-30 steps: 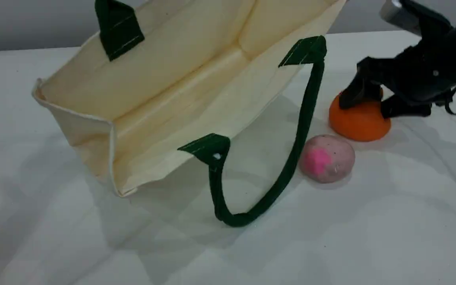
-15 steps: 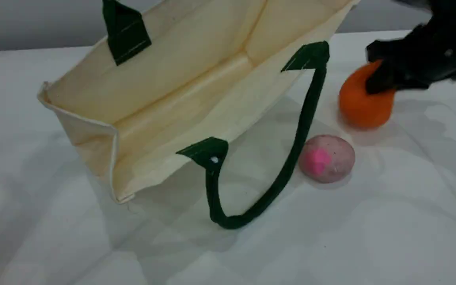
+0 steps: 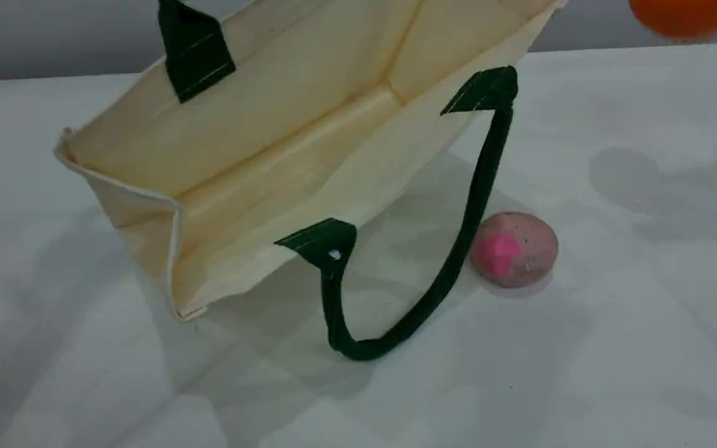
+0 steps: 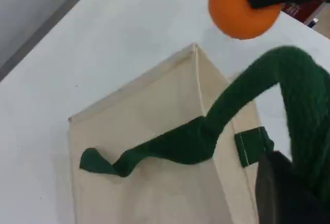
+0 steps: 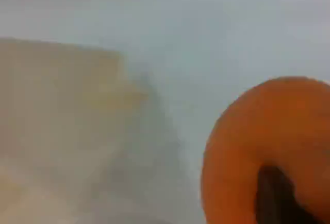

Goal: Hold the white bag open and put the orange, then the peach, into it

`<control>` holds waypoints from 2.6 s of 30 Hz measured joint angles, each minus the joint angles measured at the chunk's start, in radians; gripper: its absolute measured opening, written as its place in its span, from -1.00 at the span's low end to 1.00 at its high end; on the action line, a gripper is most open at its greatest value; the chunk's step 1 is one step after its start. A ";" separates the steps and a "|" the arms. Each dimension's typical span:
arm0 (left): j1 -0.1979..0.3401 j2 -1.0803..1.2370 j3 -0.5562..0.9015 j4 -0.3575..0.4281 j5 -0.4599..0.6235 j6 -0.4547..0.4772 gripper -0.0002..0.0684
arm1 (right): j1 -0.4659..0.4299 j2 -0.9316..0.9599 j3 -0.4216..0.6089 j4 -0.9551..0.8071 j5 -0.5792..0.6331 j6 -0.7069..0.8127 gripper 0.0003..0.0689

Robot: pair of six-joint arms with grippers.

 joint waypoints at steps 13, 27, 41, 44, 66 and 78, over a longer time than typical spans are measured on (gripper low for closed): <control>0.000 0.000 0.000 0.000 0.000 0.000 -0.82 | 0.149 -0.116 -0.001 0.077 0.284 0.020 -0.93; 0.000 0.000 0.000 -0.039 0.001 0.000 -0.82 | 0.509 -0.084 -0.001 0.079 0.037 0.027 -0.93; 0.000 0.000 0.000 -0.050 0.001 -0.017 -0.82 | 0.652 0.141 -0.002 0.329 -0.243 -0.136 -0.93; 0.000 0.000 0.000 -0.056 0.001 -0.017 -0.82 | 0.652 0.181 -0.002 0.435 -0.248 -0.223 -0.93; 0.000 0.000 0.000 -0.079 0.001 -0.019 -0.82 | 0.652 0.358 -0.124 0.525 -0.239 -0.368 -0.73; 0.000 0.000 0.000 -0.079 0.001 -0.019 -0.82 | 0.650 0.262 -0.120 0.505 -0.190 -0.353 0.79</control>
